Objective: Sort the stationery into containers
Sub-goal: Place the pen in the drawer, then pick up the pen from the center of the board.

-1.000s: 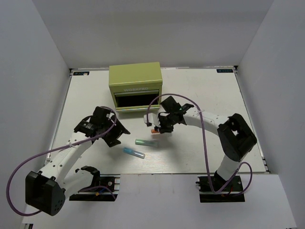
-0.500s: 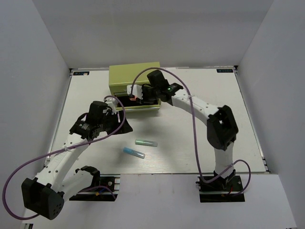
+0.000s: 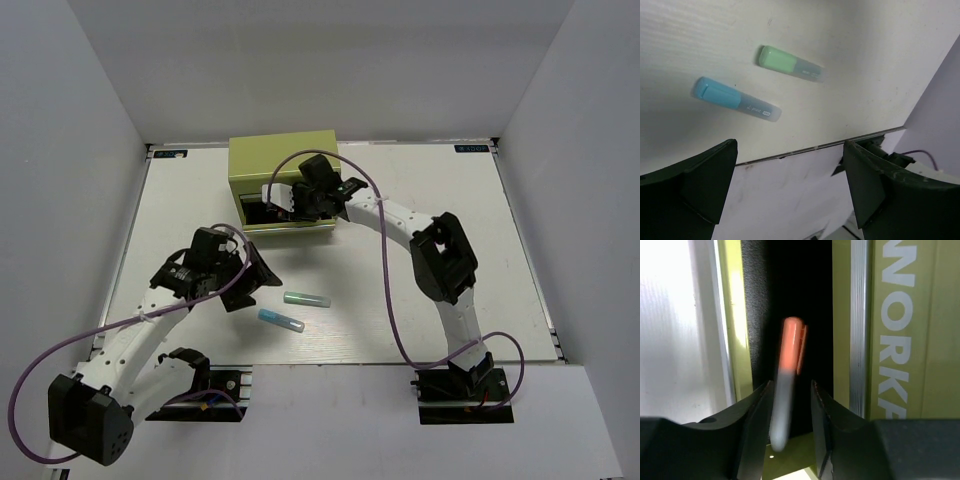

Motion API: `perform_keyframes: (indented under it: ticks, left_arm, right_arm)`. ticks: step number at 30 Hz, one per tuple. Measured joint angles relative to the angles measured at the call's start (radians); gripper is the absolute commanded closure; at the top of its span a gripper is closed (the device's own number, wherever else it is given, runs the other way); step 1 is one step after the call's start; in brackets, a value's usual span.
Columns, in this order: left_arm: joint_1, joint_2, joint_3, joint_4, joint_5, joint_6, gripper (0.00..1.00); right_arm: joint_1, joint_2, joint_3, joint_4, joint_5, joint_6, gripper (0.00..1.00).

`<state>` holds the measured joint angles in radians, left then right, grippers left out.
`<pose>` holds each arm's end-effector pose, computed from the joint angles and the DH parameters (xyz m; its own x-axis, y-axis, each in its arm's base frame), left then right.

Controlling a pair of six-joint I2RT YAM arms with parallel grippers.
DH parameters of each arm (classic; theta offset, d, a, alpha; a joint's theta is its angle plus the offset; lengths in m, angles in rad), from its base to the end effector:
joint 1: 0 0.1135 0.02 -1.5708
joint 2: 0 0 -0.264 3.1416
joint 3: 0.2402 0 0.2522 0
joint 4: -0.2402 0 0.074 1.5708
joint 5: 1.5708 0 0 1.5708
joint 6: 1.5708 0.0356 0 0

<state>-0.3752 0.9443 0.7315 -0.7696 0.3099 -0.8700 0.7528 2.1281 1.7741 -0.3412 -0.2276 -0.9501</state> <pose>0.1609 -0.0750 0.2445 -0.8862 -0.4333 -0.1640 -0.2650 0.7644 -0.5878 0.3548 0.3434 0.2393 0.3728 -0.7367 -0.5642 -0.8412 -0.0116 -0.5406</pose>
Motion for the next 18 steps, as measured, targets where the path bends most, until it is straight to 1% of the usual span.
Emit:
perform_keyframes:
  ticks: [3, 9, 10, 13, 15, 18]
  left_arm:
    - [0.000, 0.001, -0.023, -0.001, 0.005, -0.093, 0.04]
    - [-0.006, 0.002, -0.039, -0.016, 0.003, -0.308, 0.03]
    - [-0.006, 0.002, -0.040, -0.030, 0.000, -0.363, 0.03]
    - [-0.007, 0.000, -0.040, -0.082, -0.020, -0.464, 0.01]
    - [-0.007, 0.000, -0.040, -0.132, -0.044, -0.532, 0.01]
    - [-0.007, 0.025, -0.036, -0.199, -0.077, -0.592, 0.01]
  right_arm:
    - [0.000, -0.031, -0.026, -0.002, -0.019, 0.008, 0.58]
    - [-0.007, -0.171, -0.103, -0.003, -0.064, 0.070, 0.58]
    - [-0.010, -0.192, -0.109, -0.001, -0.070, 0.093, 0.58]
    - [-0.026, -0.251, -0.142, 0.018, -0.083, 0.171, 0.58]
    - [-0.044, -0.294, -0.187, 0.044, -0.090, 0.240, 0.56]
    - [-0.075, -0.364, -0.284, 0.075, -0.100, 0.318, 0.56]
